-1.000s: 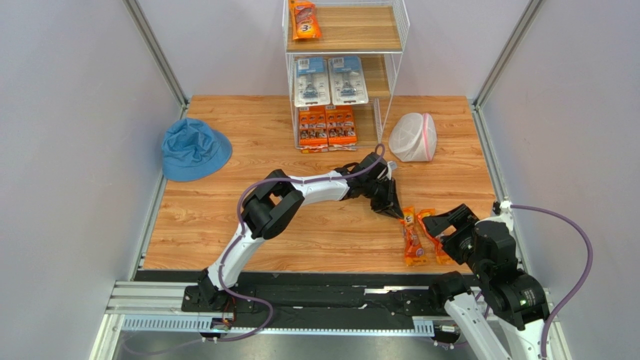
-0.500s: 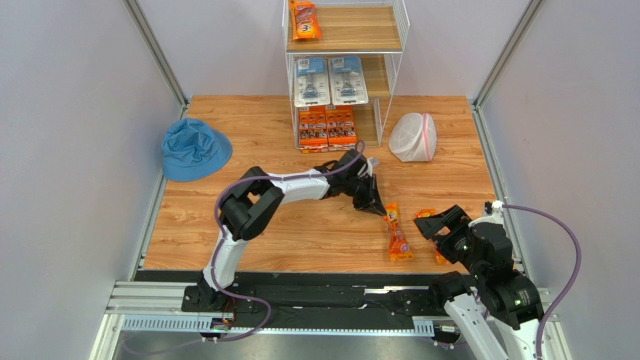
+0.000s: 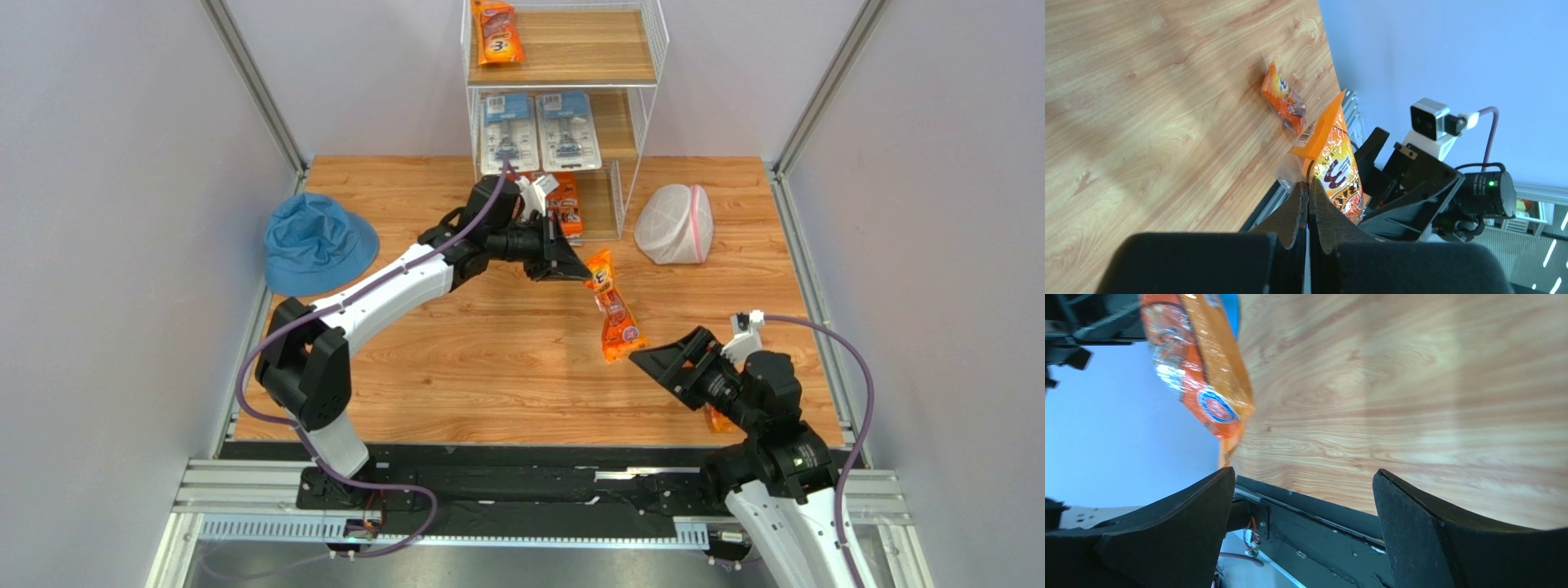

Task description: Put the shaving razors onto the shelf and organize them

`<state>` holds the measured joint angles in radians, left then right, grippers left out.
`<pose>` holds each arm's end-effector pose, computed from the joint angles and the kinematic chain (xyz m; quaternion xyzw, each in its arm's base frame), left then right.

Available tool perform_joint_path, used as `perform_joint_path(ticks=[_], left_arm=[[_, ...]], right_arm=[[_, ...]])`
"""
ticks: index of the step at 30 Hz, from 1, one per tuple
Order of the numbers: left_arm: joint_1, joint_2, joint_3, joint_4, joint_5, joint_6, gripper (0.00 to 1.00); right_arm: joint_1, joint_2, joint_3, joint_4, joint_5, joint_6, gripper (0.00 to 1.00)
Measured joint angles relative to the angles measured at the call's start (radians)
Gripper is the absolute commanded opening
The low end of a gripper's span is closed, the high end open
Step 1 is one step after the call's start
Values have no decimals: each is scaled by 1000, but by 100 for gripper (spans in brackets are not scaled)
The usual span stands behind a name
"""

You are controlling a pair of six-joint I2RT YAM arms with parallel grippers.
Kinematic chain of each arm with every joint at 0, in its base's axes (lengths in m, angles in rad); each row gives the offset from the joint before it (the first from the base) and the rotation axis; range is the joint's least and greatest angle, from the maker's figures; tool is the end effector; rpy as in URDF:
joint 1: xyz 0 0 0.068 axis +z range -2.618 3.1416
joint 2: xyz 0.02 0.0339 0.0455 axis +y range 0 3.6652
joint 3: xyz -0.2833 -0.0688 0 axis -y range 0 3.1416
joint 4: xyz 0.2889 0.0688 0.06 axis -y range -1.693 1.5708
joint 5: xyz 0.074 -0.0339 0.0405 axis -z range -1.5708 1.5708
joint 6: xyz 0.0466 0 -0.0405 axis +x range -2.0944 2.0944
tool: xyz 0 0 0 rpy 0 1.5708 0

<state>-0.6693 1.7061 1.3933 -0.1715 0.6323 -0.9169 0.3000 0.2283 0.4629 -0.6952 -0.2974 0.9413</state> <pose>0.3361 -0.3010 0.3104 0.0590 0.8272 -0.5368 0.1551 0.1080 0.0477 0.2504 0.1908 0.8222 0.4055 0.3508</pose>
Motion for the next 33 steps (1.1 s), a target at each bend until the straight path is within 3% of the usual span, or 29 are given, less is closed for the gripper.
perform_joint_path(ticks=[14, 33], left_arm=[[10, -25, -29, -76, 27, 25, 0], [10, -66, -51, -74, 30, 22, 0]], right_arm=[[0, 68, -42, 380, -139, 77, 73], [0, 51, -64, 352, -142, 93, 69]])
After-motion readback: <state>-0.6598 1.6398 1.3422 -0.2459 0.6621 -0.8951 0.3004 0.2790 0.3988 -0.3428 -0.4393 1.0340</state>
